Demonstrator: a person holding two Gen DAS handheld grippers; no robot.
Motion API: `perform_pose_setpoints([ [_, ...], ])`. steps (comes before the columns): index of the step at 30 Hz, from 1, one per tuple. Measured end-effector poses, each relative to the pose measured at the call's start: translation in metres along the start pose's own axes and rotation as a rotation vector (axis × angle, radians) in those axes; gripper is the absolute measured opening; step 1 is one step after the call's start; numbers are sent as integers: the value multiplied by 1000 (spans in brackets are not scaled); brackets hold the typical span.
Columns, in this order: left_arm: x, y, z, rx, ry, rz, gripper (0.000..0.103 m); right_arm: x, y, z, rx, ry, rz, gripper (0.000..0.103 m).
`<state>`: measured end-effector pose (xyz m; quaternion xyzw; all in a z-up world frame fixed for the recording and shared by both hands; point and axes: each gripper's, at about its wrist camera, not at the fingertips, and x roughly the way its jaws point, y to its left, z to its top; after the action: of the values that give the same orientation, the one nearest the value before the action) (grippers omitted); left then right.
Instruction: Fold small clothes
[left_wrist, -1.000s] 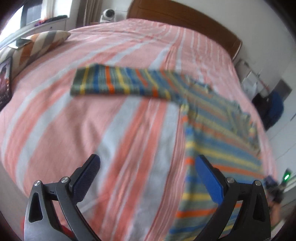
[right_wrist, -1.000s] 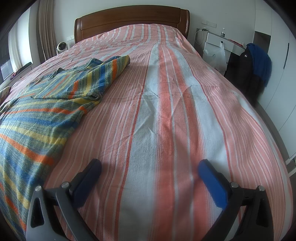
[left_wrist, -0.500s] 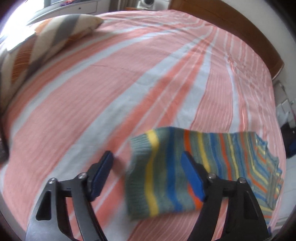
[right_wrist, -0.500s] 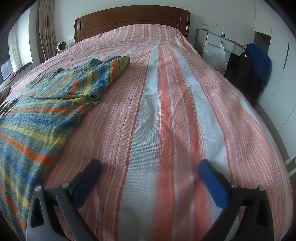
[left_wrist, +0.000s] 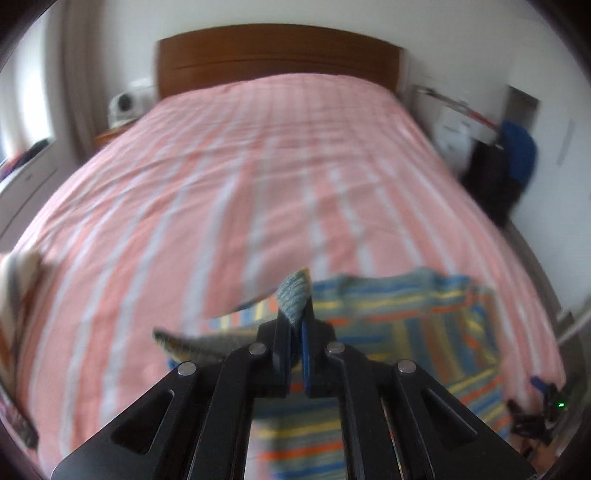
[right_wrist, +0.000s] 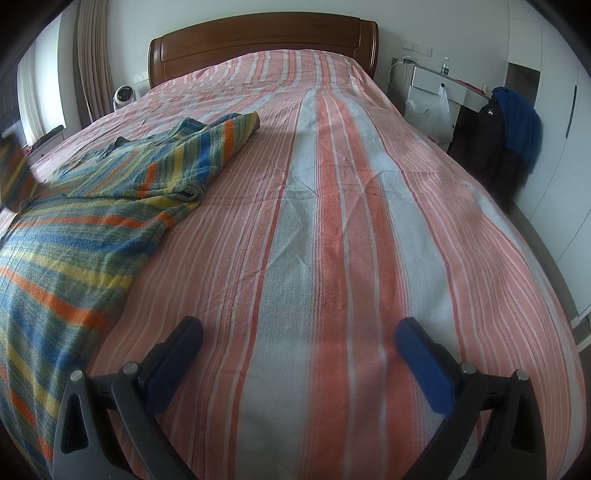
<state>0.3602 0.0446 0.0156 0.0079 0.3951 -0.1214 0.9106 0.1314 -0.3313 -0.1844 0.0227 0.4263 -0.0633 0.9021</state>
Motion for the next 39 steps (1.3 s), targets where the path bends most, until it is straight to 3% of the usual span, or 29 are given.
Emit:
perform_pose_setpoints([
  [2,20,-43,-3,54,23,-43,4,0,0,0,0,0,0,102],
  [4,59,-85,-18,95,115,-112,16,0,0,0,0,0,0,102],
  [5,70,-94,-24,91,156,-121,48,0,0,0,-1,0,0,102],
  [6,87,-101,-35,67,219,-133,73,0,0,0,0,0,1,102],
  [10,83,-80,-46,-41,197,-232,74,0,-1,0,2,-2,4,102],
  [13,65,-45,-40,-108,132,-169,77,0,-1,0,4,-4,8,103],
  [15,57,-13,-41,-128,94,-67,83,0,-2,0,6,-6,10,103],
  [17,63,-1,-51,-119,104,-16,83,0,-2,-1,7,-8,10,103],
  [23,103,-1,-133,66,298,76,78,1,-4,1,12,8,23,103],
  [26,73,2,-152,74,236,62,77,-2,-5,17,-18,132,53,102],
  [28,45,1,-151,54,137,32,77,-23,1,45,-18,157,144,93],
  [30,29,-4,-144,40,57,-8,84,-36,12,74,33,157,279,90],
  [32,24,-13,-134,41,2,-60,88,-32,29,113,180,204,509,82],
  [34,34,-25,-124,60,-23,-103,88,-3,51,141,397,299,744,64],
  [36,53,-34,-129,89,0,-113,88,43,82,155,571,408,886,48],
  [39,84,-25,-149,42,78,-126,88,96,113,154,675,490,846,47],
])
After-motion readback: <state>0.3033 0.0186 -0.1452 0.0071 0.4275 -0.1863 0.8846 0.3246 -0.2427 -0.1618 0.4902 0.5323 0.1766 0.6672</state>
